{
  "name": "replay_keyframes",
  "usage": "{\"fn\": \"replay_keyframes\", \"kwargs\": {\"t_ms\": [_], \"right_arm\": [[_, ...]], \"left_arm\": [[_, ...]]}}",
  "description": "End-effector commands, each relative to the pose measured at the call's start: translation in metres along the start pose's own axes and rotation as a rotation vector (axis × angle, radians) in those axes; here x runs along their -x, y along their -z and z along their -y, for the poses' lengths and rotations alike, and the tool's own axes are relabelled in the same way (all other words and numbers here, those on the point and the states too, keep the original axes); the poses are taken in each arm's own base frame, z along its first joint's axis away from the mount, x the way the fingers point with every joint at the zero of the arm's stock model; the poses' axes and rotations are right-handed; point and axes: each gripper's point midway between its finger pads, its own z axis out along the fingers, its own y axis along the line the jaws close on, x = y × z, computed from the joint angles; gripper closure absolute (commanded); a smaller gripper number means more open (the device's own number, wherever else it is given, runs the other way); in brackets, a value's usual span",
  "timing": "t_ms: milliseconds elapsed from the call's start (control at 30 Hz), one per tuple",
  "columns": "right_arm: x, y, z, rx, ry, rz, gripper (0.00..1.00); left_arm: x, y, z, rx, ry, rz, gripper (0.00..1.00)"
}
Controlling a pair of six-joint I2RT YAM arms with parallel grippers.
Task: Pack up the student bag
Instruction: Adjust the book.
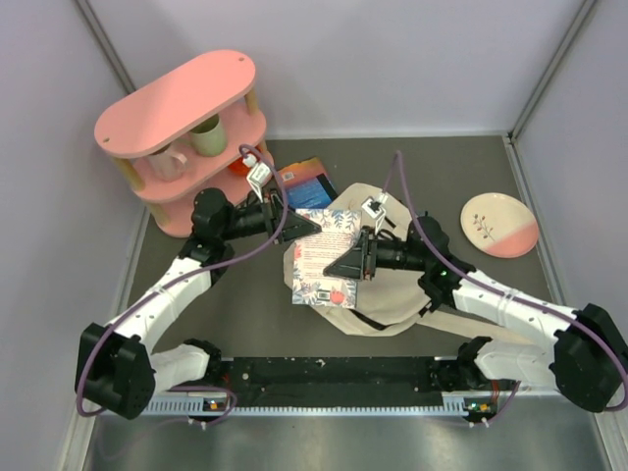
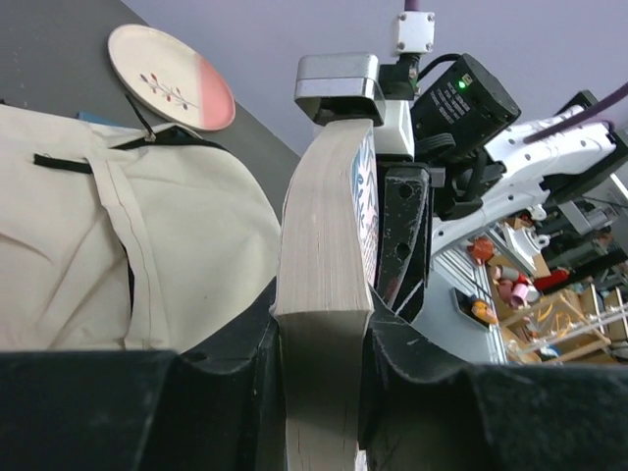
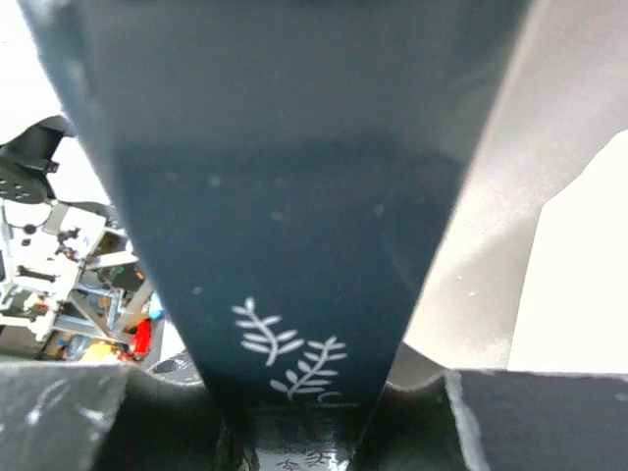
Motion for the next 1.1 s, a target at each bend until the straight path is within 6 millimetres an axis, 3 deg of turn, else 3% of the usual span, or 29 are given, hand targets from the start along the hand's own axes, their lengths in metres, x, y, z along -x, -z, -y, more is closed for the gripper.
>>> {"fn": "replay_keyframes", "kwargs": {"t_ms": [0,33,67,133,167,233,267,300,367,400,433,467,500,533,667,800,1067], "right_arm": [[0.045,0.001,-0.012,-0.061,0.113,0.090,0.69],[0.047,0.003,-0.008,-0.087,0.101,0.096,0.61],[0.054,0.006,-0.001,-0.136,0.092,0.124,0.41],[0.056,0.016,0.012,-0.217,0.064,0.150,0.24],[0.059,0.022,0.028,-0.296,0.047,0.192,0.15],[0.061,0.038,0.045,-0.410,0.010,0.260,0.10],[0.060,0.042,0.048,-0.429,-0.007,0.282,0.07],[0.051,0.046,0.057,-0.444,-0.043,0.298,0.07],[0.051,0.054,0.051,-0.421,-0.061,0.360,0.06],[0.039,0.057,0.057,-0.413,-0.115,0.367,0.06],[0.050,0.056,0.035,-0.303,-0.082,0.420,0.06],[0.038,0.057,0.038,-0.271,-0.135,0.427,0.06],[0.041,0.058,0.030,-0.223,-0.140,0.452,0.06],[0.045,0.058,0.021,-0.172,-0.131,0.473,0.06],[0.036,0.054,0.029,-0.195,-0.171,0.433,0.06],[0.040,0.050,0.021,-0.125,-0.182,0.455,0.06],[0.044,0.023,0.012,-0.054,-0.225,0.433,0.06]], "left_arm": [[0.010,0.001,0.004,0.020,-0.055,0.043,1.00],[0.014,0.003,0.001,0.054,-0.080,0.068,1.00],[0.011,0.005,-0.007,0.113,-0.044,0.066,1.00],[0.027,0.014,-0.018,0.234,-0.059,0.159,1.00],[0.027,0.019,-0.025,0.288,-0.030,0.180,1.00],[0.046,0.034,-0.027,0.391,0.021,0.307,1.00],[0.046,0.039,-0.029,0.413,0.042,0.346,1.00],[0.055,0.044,-0.022,0.402,0.027,0.411,1.00],[0.064,0.062,-0.018,0.414,0.077,0.574,1.00],[0.074,0.068,-0.007,0.369,0.057,0.654,1.00],[0.069,0.076,-0.008,0.353,0.093,0.711,1.00],[0.072,0.080,-0.009,0.352,0.100,0.755,1.00],[0.072,0.083,-0.009,0.345,0.123,0.773,1.00],[0.070,0.082,-0.010,0.343,0.133,0.770,1.00],[0.066,0.077,-0.002,0.261,0.157,0.765,1.00],[0.064,0.073,-0.006,0.230,0.190,0.765,1.00],[0.068,0.066,0.001,0.168,0.198,0.759,1.00]]}}
